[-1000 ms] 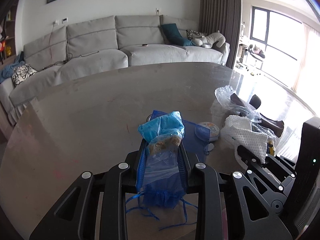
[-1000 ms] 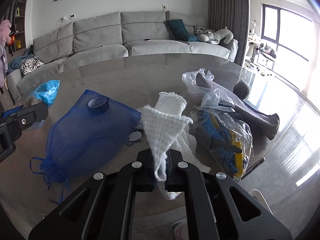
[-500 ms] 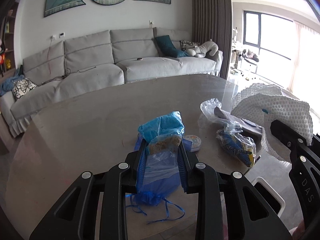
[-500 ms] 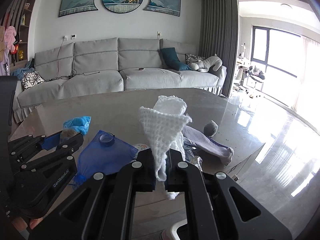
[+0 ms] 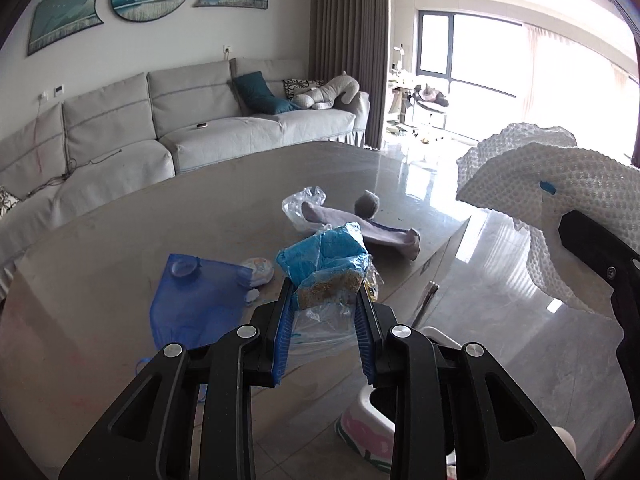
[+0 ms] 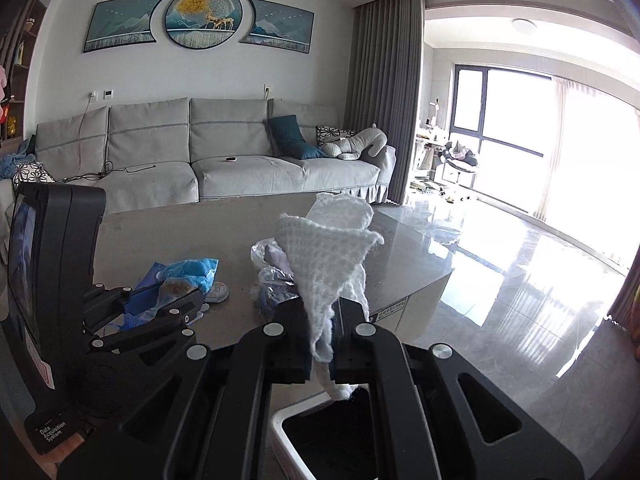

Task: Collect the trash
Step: 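Carry the bag and the white cloth with both tools over the white bin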

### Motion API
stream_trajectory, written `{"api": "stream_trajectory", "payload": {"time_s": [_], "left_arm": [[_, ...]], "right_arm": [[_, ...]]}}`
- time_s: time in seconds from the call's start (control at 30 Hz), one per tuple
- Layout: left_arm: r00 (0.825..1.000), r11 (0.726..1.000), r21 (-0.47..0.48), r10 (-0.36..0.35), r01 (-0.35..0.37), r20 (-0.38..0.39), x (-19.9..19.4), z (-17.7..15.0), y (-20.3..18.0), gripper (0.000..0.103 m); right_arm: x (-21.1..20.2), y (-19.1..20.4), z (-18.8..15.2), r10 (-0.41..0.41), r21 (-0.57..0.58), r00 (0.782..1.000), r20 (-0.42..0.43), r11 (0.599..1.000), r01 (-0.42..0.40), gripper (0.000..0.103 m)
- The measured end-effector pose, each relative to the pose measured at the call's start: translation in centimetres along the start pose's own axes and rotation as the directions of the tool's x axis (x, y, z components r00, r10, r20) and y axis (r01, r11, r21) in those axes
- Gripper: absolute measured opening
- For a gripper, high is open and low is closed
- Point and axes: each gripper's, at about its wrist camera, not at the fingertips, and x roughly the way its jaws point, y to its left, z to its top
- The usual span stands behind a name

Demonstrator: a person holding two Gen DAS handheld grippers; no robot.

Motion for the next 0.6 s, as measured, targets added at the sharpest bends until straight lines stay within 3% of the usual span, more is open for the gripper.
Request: {"api": "stream_trajectory", "payload": {"time_s": [0.13, 0.23, 0.6], "left_arm": [[0.997, 0.996, 0.05, -0.077, 0.078, -0.023, 0.5, -1.0, -3.4, 0.028], [0.985, 0.983, 0.069, -0.165, 0.169, -0.055, 1.3, -2.1, -5.7, 0.028], [0.96, 0.953, 0.182, -0.21, 0.244, -0.186, 7.2, -5.1, -11.7, 0.028]], "right_arm": [[-0.4, -2.8, -1.8, -0.051, 0.034, 0.998, -0.022, 0.998, 0.052, 0.006], [-0.5, -4.5, -3.4, -0.076, 0.059, 0.996, -0.05, 0.995, 0.079, 0.006], [2.6, -7.8, -7.4, -0.115, 0.11, 0.985, -0.128, 0.985, 0.129, 0.006]]}}
